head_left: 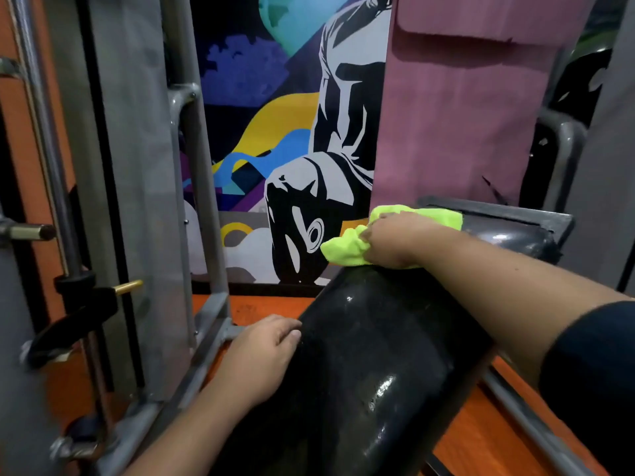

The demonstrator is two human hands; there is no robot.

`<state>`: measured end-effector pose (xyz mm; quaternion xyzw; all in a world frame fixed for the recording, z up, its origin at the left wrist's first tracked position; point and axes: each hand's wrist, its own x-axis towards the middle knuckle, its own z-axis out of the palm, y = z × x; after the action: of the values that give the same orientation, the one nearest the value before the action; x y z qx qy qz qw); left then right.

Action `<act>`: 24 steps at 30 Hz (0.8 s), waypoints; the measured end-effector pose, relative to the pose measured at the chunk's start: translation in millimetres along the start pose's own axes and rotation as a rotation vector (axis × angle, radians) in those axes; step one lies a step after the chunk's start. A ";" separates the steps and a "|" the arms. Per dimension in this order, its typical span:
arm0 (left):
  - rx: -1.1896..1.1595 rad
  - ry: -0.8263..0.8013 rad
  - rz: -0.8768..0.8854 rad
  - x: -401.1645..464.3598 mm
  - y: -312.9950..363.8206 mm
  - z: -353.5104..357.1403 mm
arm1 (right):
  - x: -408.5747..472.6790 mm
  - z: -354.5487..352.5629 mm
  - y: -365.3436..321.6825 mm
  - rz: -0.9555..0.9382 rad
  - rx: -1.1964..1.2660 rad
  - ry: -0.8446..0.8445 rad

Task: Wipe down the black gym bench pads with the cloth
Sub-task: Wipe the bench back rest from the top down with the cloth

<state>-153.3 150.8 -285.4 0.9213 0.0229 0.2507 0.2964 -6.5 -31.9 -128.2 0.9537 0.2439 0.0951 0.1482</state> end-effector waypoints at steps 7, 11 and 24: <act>-0.006 -0.090 -0.027 2.1 -0.3 16.1 | 3.2 -3.8 -11.2 0.029 0.010 -0.002; -0.033 -0.087 -0.009 -0.8 -3.5 20.0 | -7.9 3.6 7.0 -0.019 -0.030 0.014; 0.050 -0.082 0.007 -7.0 -5.5 24.7 | -1.1 -17.8 -7.7 0.049 0.044 -0.009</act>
<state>-147.1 140.7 -308.9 0.9380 0.0137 0.2128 0.2733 -15.3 -21.8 -114.2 0.9628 0.2219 0.0890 0.1257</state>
